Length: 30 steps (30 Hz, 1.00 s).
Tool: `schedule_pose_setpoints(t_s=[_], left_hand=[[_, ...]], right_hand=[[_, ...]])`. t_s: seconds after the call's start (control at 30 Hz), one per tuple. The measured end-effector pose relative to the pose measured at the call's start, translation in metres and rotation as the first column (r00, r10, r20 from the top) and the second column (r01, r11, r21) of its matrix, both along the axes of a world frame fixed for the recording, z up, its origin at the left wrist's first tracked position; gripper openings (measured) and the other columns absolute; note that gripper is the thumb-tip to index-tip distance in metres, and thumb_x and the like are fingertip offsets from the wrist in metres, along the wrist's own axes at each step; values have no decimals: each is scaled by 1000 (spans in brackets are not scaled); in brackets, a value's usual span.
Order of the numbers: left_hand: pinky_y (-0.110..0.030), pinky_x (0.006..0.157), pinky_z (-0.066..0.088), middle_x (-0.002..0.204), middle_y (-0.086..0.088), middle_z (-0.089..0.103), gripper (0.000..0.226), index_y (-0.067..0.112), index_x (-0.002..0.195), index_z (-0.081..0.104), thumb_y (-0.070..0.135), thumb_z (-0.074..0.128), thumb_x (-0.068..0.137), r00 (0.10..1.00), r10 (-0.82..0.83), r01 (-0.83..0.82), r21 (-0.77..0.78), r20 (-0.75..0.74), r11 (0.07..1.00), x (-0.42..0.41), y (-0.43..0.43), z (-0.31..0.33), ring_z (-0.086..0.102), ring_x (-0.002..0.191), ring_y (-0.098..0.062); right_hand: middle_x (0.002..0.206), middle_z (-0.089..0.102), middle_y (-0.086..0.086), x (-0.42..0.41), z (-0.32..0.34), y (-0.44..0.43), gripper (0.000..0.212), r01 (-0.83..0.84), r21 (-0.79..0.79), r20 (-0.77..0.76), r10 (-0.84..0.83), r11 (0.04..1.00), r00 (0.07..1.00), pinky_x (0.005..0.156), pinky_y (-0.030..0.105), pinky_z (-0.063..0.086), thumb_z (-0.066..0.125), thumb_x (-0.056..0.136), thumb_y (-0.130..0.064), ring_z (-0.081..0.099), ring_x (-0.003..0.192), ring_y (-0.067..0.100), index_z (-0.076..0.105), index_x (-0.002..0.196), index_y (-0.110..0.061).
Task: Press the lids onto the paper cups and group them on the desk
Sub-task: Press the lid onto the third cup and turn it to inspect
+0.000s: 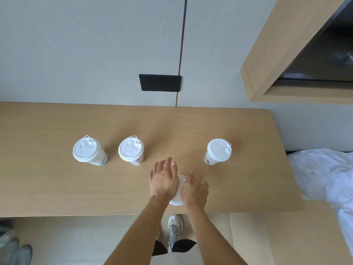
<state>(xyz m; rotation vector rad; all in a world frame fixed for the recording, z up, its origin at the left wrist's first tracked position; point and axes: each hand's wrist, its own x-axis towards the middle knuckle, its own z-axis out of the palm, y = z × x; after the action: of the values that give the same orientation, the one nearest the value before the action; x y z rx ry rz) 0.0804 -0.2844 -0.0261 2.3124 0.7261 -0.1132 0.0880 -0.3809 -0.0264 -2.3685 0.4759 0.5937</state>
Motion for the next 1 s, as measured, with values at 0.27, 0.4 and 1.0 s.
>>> schedule_pose_setpoints(t_s=[0.27,0.4,1.0], left_hand=[[-47,106,45,124,-5,73,31,11,119,73,29,51,106,959,-174,138,169,222,976,3,13,25,62,126,-32],[-46,113,37,140,-3,63,41,17,132,63,38,37,108,989,108,-102,-69,99,992,-18,10,24,51,134,-28],[-55,119,26,157,1,47,58,36,161,22,45,11,106,950,208,-221,-28,-234,975,-29,1,0,38,146,-25]], right_hand=[[168,30,12,-5,16,-6,72,224,17,-99,-221,974,970,123,53,25,30,104,-66,33,151,35,26,162,-23],[165,37,12,14,20,-3,71,133,12,-40,-132,991,990,124,54,24,30,104,-66,37,151,34,37,158,-20],[129,69,6,27,3,30,52,-230,-134,128,247,964,960,106,43,44,29,111,-48,58,128,28,66,125,-13]])
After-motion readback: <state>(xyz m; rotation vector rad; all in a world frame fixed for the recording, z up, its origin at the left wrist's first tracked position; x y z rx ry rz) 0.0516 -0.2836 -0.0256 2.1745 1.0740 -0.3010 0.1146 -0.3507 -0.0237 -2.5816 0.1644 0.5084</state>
